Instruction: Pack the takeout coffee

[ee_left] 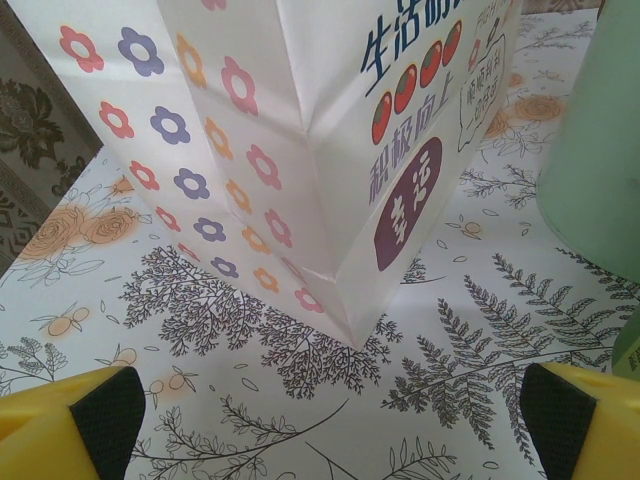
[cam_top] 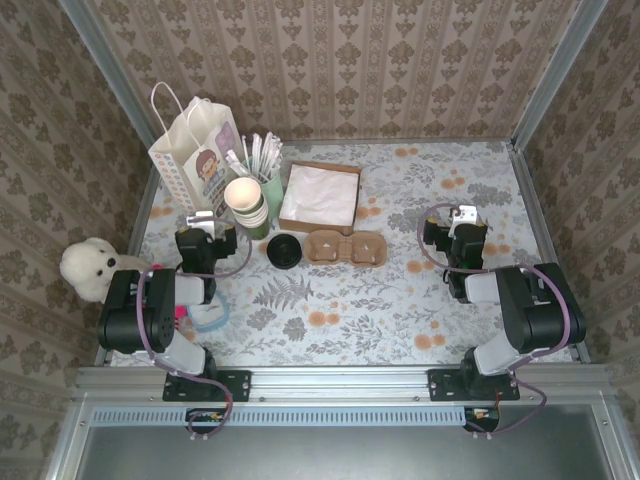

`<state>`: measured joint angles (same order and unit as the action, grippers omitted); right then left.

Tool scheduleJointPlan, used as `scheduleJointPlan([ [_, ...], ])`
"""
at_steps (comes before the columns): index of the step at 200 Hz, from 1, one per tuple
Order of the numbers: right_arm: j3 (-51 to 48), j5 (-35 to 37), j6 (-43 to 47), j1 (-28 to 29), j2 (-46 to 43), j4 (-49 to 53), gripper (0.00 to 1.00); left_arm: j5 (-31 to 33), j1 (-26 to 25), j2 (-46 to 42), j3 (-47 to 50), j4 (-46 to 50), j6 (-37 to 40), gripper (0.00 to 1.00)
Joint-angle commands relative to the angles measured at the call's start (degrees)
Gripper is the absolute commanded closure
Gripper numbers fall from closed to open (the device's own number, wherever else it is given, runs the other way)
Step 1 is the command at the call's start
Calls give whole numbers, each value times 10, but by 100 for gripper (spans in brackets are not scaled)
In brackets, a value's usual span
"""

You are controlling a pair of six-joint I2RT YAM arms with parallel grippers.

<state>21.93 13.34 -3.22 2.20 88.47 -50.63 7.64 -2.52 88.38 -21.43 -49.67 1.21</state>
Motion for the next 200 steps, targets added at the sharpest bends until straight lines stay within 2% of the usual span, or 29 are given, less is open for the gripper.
scheduleJointPlan([
  [1,0,11,-9,3,-9,-10,0,-9,5,-3,-12,-6,7,0],
  [54,-2,10,-8,3,-11,-14,0,-1,1,-7,-8,-12,11,0],
  [91,20,2,-2,4,-64,68,0,2,2,-83,16,16,7,0],
  [116,51,15,-19,4,-149,188,0,54,-2,-186,6,145,-46,0],
  [139,113,1,-95,4,-195,345,0,139,-13,-287,3,242,-127,0],
  [154,137,-30,-141,5,-203,379,0,183,-28,-338,-37,373,-175,0],
  [172,153,-57,-236,8,-205,390,0,236,-53,-386,-98,536,-246,0],
  [186,172,-79,-320,10,-208,422,0,233,-60,-420,-159,673,-310,0],
  [200,186,-124,-377,11,-207,445,0,191,-60,-437,-219,784,-355,0],
])
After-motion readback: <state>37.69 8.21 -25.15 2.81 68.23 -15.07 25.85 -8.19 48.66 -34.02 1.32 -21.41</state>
